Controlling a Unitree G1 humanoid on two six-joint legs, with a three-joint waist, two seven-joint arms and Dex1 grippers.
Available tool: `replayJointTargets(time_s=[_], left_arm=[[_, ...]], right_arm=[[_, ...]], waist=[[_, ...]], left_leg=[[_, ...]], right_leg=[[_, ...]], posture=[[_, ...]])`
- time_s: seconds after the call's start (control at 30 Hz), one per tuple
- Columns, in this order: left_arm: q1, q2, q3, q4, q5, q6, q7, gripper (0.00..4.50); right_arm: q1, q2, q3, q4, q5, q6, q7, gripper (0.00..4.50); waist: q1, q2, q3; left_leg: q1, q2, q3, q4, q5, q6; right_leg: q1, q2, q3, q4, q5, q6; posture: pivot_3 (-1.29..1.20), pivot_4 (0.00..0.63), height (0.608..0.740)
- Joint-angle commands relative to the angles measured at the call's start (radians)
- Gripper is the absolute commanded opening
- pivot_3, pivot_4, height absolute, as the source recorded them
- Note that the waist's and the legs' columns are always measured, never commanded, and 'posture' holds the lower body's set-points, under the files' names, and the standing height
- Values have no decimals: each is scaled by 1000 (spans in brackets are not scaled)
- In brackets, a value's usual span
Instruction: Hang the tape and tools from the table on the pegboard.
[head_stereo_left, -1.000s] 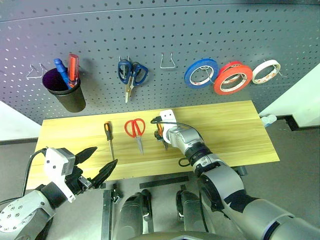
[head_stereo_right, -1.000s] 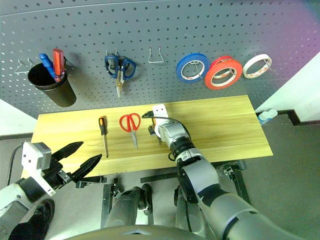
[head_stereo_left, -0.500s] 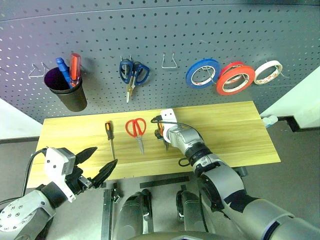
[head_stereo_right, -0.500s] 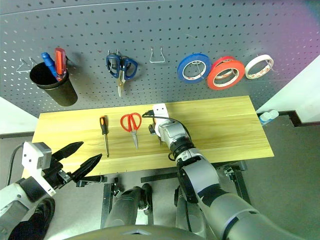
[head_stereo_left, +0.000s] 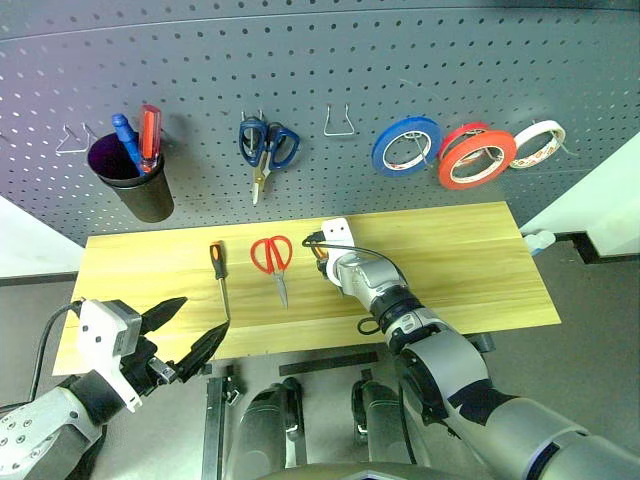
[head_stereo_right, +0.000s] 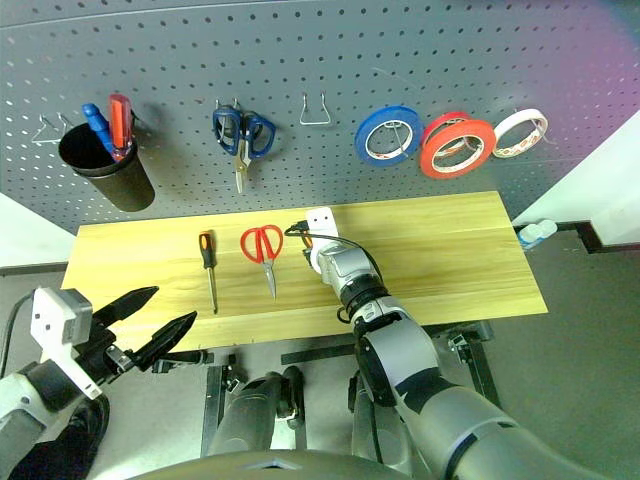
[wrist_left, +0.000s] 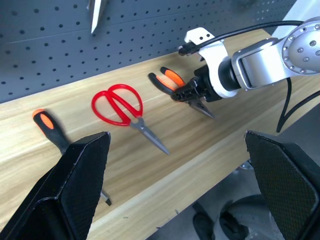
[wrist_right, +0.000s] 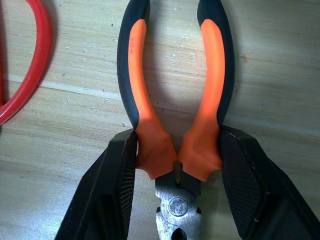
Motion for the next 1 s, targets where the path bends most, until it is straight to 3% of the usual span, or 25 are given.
replayJointTargets(time_s=[0.03, 0.57, 1.0], left_arm=[[14, -3, 24, -35, -18, -15, -3, 4500], [-11, -6, -6, -17, -11, -13, 0, 4500], [-90, 14, -41, 48, 4, -14, -24, 4500]], right_arm=[[-37, 127, 1, 10, -4, 0, 3, 2069], [-12, 49, 13, -78, -10, 61, 114, 2069], [112, -94, 27, -378, -41, 240, 209, 2069]], waist=[[0, 0, 0], [-1, -1, 5], [-2, -1, 5]], left_leg=[[0, 0, 0, 0, 0, 0], [0, 0, 0, -3, 0, 0], [-15, 0, 0, -10, 7, -3]], right_leg=[[0, 0, 0, 0, 0, 0], [-1, 0, 0, -3, 0, 0], [-12, 0, -7, -12, 2, 4]], posture=[[158, 281, 740], [124, 284, 740], [58, 264, 740]])
